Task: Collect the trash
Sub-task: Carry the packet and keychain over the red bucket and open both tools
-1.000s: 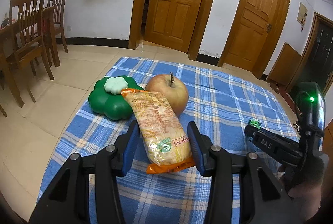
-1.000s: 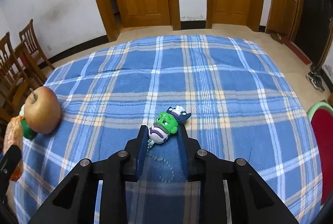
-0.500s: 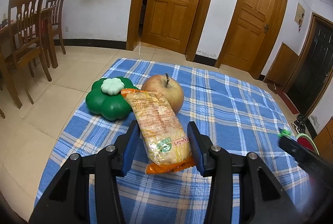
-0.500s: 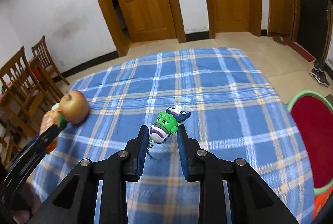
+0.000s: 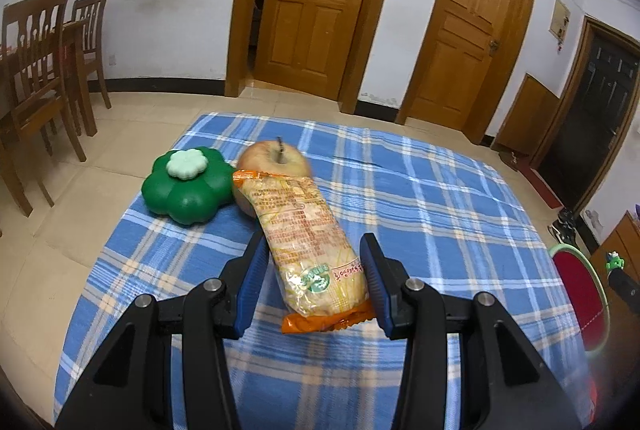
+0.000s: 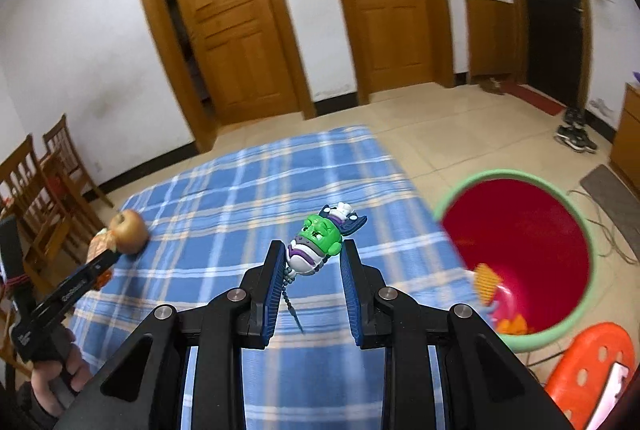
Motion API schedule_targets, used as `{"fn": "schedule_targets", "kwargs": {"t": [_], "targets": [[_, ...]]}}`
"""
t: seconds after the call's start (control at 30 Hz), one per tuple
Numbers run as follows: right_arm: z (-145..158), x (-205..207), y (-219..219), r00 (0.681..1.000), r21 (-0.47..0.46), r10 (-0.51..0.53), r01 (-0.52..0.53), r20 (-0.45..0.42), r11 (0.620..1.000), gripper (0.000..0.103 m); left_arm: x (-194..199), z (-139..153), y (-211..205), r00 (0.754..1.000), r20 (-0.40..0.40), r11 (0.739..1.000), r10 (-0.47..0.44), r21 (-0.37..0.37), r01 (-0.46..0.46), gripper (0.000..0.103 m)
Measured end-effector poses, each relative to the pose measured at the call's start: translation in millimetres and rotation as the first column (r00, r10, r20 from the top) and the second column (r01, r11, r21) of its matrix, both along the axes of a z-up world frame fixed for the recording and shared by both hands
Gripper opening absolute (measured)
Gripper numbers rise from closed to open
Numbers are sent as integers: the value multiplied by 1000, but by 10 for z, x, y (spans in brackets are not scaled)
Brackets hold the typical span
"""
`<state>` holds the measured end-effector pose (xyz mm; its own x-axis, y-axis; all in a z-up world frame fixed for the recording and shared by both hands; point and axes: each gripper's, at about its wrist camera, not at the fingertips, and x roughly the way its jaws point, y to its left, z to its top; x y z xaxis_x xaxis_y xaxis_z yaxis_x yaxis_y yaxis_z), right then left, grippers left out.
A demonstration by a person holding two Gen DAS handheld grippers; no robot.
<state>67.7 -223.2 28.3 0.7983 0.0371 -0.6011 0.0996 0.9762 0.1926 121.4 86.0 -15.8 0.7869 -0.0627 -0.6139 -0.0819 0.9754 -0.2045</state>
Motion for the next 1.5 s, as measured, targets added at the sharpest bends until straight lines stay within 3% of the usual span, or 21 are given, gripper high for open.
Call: {"fn": "schedule_targets", "kwargs": {"t": [0.4, 0.67, 0.93, 1.13, 1.5], "targets": [[-172, -211, -858, 981, 17, -192, 192, -16, 981, 28, -149, 235, -511, 993, 12, 993, -114, 16, 114, 48], [-388, -231, -1309, 967, 78, -248, 252, -64, 965, 30, -173, 306, -984, 977, -12, 977, -213, 9, 213, 48], [-422, -355, -1626, 959, 145, -275, 281, -61, 949, 30, -177, 347, -1584, 944, -37, 944, -328, 23, 329, 48], [-340, -565, -1669, 959, 127, -281, 283, -34, 951, 30, -191, 329, -1992, 914, -57, 914, -403, 36, 405, 48], [-310, -850, -1745, 958, 155, -287, 286, -15, 946, 32, -217, 188, -2716, 838, -107, 838, -535, 58, 543, 48]]}}
